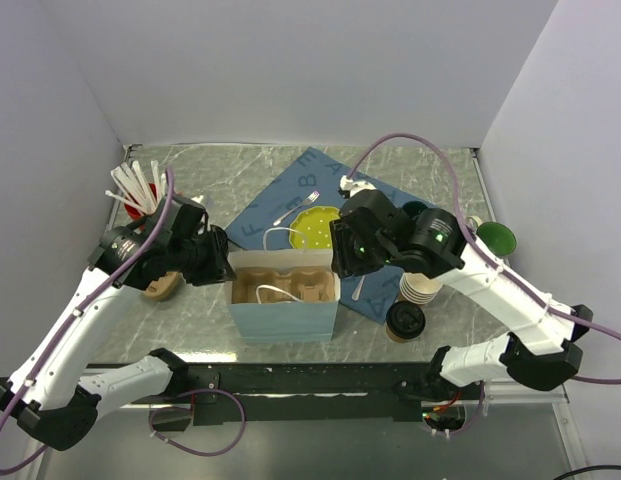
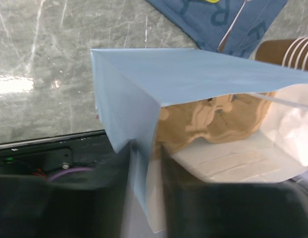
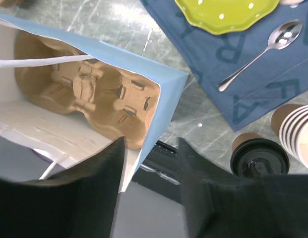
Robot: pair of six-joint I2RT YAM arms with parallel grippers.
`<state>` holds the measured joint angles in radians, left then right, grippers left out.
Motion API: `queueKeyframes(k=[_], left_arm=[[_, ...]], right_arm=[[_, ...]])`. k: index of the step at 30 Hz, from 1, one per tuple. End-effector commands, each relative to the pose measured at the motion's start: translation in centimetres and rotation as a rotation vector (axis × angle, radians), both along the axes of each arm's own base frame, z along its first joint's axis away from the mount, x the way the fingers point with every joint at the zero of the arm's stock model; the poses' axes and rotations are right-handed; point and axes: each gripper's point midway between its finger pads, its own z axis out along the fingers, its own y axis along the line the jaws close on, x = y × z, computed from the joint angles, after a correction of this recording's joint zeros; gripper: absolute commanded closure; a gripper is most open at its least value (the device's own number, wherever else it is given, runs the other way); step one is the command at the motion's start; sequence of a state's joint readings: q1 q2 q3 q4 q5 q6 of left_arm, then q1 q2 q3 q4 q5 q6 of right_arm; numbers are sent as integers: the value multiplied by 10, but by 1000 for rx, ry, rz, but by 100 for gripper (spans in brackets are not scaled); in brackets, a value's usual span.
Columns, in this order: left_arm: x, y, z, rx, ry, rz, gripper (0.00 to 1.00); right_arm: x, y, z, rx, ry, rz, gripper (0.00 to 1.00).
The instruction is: Pack the takeout coffee
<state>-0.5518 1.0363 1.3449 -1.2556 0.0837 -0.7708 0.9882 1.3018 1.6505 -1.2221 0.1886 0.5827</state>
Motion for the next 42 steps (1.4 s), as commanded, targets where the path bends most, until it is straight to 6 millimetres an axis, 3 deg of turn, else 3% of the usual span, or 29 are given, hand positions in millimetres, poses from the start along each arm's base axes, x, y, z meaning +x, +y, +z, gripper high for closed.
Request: queueKeyframes(k=[1, 2, 3, 5, 10, 16, 21, 23, 25, 26, 28, 29, 35, 42], left_arm=[[-5, -3, 14, -47, -17, -4, 84], [-6, -5, 15, -55, -15, -11, 89], [-6, -6, 17, -63, -21, -13, 97], [-5, -7, 23, -75, -29, -12, 99], [-3, -4, 35, -53, -23, 0, 99], [-3, -9, 69, -99, -58, -8, 99], [-5, -11, 70, -124, -40, 15, 96], [-5, -8, 57, -98, -17, 26, 92], [-5, -5, 51, -77, -13, 30, 70], [-5, -4, 46, -65, -9, 30, 48], [-4, -2, 40, -45, -5, 24, 35], [-3, -1, 38, -33, -6, 22, 31], [-2, 3, 34, -14, -12, 32, 28], [-11, -5, 28, -78, 5, 11, 41]], right_arm=[[-1, 6, -6, -4, 54, -29, 60], [0, 8, -3, 3, 53, -27, 75], [1, 9, -3, 0, 54, -24, 83], [3, 12, 6, 17, 43, -24, 100], [3, 8, 27, 30, 25, -31, 100], [0, 5, 50, 61, 16, -41, 100], [-2, 7, 44, 67, 37, -51, 100], [-2, 6, 28, 42, 59, -58, 100], [1, 8, 21, 37, 66, -68, 90], [3, 8, 19, 30, 65, -76, 78], [6, 6, 24, 26, 55, -88, 62], [8, 6, 24, 14, 48, -92, 59], [10, -4, 37, 17, 5, -93, 53], [10, -14, 44, 12, -35, -90, 53]])
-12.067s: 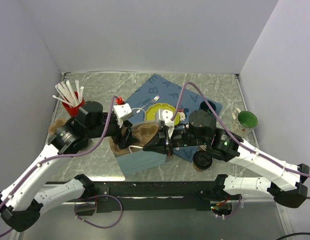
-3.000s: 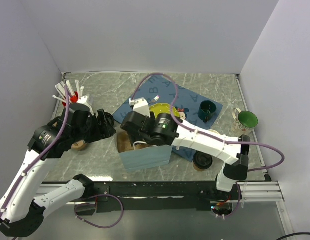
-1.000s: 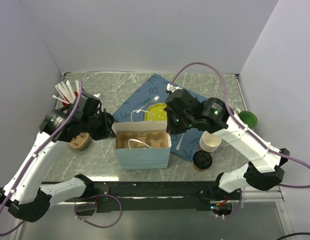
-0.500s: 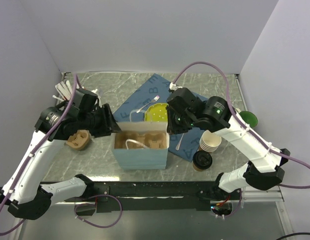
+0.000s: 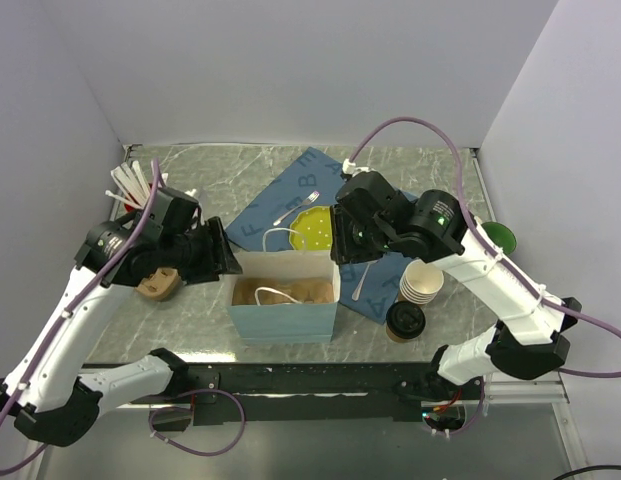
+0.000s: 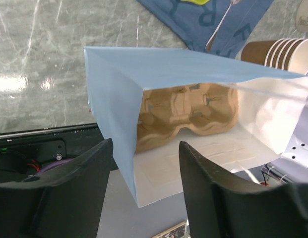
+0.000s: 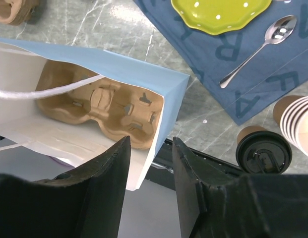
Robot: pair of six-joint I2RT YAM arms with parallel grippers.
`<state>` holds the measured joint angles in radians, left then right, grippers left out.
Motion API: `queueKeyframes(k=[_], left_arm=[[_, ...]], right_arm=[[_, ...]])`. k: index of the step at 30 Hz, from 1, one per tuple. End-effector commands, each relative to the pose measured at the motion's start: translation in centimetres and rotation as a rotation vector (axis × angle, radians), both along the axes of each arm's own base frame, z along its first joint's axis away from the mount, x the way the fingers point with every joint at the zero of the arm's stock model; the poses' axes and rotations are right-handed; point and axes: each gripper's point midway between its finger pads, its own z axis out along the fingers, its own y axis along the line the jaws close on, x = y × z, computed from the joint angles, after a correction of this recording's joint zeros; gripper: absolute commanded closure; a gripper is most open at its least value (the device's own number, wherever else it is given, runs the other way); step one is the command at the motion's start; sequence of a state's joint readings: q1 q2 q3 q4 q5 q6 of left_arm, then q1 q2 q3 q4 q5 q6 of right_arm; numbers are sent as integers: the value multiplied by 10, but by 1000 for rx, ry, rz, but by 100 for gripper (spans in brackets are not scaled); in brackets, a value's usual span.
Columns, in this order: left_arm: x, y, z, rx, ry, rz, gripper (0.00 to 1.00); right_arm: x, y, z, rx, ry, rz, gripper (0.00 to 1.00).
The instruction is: Pack the takeout coffee
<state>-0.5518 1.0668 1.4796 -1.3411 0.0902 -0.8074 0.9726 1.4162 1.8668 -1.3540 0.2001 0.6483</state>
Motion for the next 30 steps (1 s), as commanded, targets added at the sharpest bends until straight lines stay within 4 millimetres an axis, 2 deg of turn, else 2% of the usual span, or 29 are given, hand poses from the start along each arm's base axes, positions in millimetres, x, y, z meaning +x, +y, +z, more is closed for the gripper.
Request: queueKeyframes(k=[1, 5, 7, 10, 11, 13, 14, 15, 18, 19, 21, 22, 23, 25, 29, 30], left_arm=[[-10, -6, -5, -52, 19, -23, 42], [-10, -4, -6, -59, 11, -6, 48], [-9, -4, -10, -51, 13, -5, 52], [-6, -5, -13, -45, 16, -6, 67], [-5, -4, -12, -41, 9, -2, 78], [-4, -4, -6, -42, -7, -5, 90], [-3, -2, -5, -30, -12, 1, 99], [-1, 0, -2, -25, -20, 8, 99], [6, 0, 17, -18, -54, 17, 99], [6, 1, 27, -23, -68, 16, 99], [7, -2, 25, -18, -49, 11, 83], [6, -1, 16, -6, -25, 11, 69], [4, 0, 12, -3, -16, 15, 39], [0, 5, 0, 18, 6, 27, 30], [1, 14, 14, 20, -60, 58, 26], [1, 14, 15, 16, -61, 58, 25]], right_arm=[[1, -21, 24, 10, -83, -19, 53], [-1, -25, 35, 31, -109, -11, 53], [-3, -27, 34, 31, -104, -13, 53], [-6, -33, 29, 22, -90, -28, 53], [-7, -36, 27, 21, -85, -48, 53], [-15, -52, 19, -14, -51, -96, 53], [-17, -56, 17, -10, -36, -128, 53], [-21, -60, 9, -28, -19, -134, 53], [-28, -67, 3, -6, -15, -143, 53], [-29, -67, 8, 25, -28, -132, 53], [-26, -57, 20, 86, -60, -107, 53], [-27, -52, 23, 107, -55, -87, 53], [-26, -47, 27, 125, -61, -73, 52], [-27, -44, 28, 132, -53, -66, 51], [-28, -41, 24, 128, -28, -67, 51], [-26, -34, 25, 148, -32, -55, 50]])
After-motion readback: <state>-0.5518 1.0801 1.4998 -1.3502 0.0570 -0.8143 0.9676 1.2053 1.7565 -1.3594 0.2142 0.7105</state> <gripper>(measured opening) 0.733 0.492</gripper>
